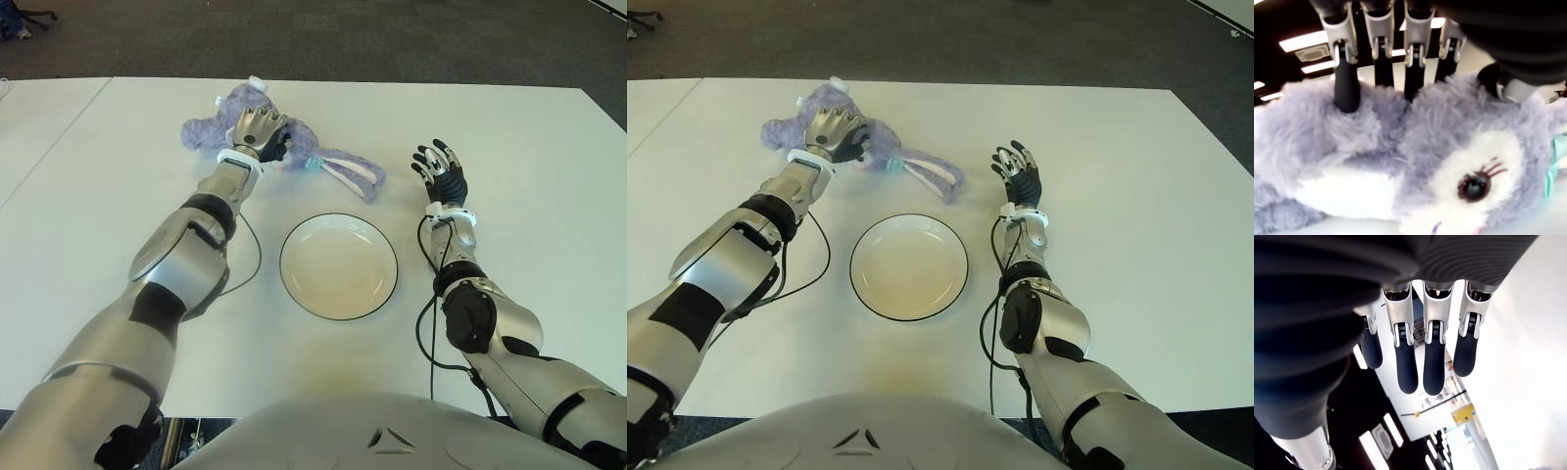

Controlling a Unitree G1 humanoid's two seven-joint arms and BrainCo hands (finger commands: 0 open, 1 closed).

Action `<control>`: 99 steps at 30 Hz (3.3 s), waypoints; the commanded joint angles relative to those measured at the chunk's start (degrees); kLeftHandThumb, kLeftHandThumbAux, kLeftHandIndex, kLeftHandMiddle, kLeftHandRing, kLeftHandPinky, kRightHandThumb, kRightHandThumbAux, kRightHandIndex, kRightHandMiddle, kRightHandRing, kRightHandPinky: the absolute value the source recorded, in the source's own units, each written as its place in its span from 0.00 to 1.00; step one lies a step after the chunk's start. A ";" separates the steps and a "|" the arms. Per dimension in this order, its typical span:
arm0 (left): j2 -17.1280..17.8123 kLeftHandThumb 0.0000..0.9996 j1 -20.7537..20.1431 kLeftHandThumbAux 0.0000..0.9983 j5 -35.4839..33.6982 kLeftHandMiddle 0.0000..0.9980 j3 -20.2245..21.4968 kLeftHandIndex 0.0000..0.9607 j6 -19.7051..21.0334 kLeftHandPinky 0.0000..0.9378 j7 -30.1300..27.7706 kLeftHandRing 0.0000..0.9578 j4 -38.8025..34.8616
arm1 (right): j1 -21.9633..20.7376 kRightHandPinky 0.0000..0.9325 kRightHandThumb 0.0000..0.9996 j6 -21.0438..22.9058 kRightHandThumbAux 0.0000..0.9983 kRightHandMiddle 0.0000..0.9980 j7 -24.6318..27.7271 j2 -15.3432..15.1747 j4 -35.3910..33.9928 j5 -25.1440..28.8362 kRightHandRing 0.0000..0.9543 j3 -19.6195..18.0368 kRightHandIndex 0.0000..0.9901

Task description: Put the doll into the plate.

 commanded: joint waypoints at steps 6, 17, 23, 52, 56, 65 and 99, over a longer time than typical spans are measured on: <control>-0.36 0.42 1.54 0.17 1.31 0.00 -2.46 0.00 -1.59 0.00 -0.61 0.00 2.36 | 13.18 0.33 0.18 7.19 0.76 0.34 -2.32 5.12 8.13 0.82 0.35 -0.74 0.22; -2.04 0.41 -0.08 0.14 0.13 0.00 -1.84 0.00 -2.54 0.00 -5.14 0.00 2.96 | 13.08 0.34 0.16 7.35 0.76 0.33 -2.24 5.03 8.18 0.62 0.35 -0.56 0.21; -3.80 0.42 -0.57 0.14 0.27 0.00 -2.17 0.00 -2.46 0.00 -8.82 0.00 3.41 | 13.19 0.33 0.17 7.43 0.75 0.34 -2.21 5.11 8.20 0.67 0.35 -0.61 0.21; -7.20 0.31 0.56 0.24 -1.74 0.00 -0.35 0.00 -3.09 0.00 -16.31 0.00 3.91 | 13.93 0.34 0.48 6.27 0.83 0.34 -2.96 6.19 8.07 1.36 0.34 -1.28 0.25; -7.70 0.32 0.60 0.23 -1.68 0.00 -0.50 0.00 -2.54 0.00 -16.41 0.00 3.95 | 14.00 0.34 0.52 5.94 0.84 0.33 -3.40 6.24 8.04 0.88 0.34 -0.81 0.27; -8.65 0.36 0.63 0.17 -0.30 0.00 -1.21 0.00 -0.97 0.00 -14.98 0.00 3.97 | 14.38 0.30 0.61 5.08 0.86 0.33 -3.59 6.36 7.97 0.28 0.32 -0.20 0.30; 16.77 0.28 10.98 0.24 -2.67 0.00 -0.12 0.00 -22.92 0.00 -16.01 0.00 -6.08 | 15.16 0.36 0.58 3.06 0.87 0.34 -2.17 7.27 7.77 1.26 0.35 -0.15 0.29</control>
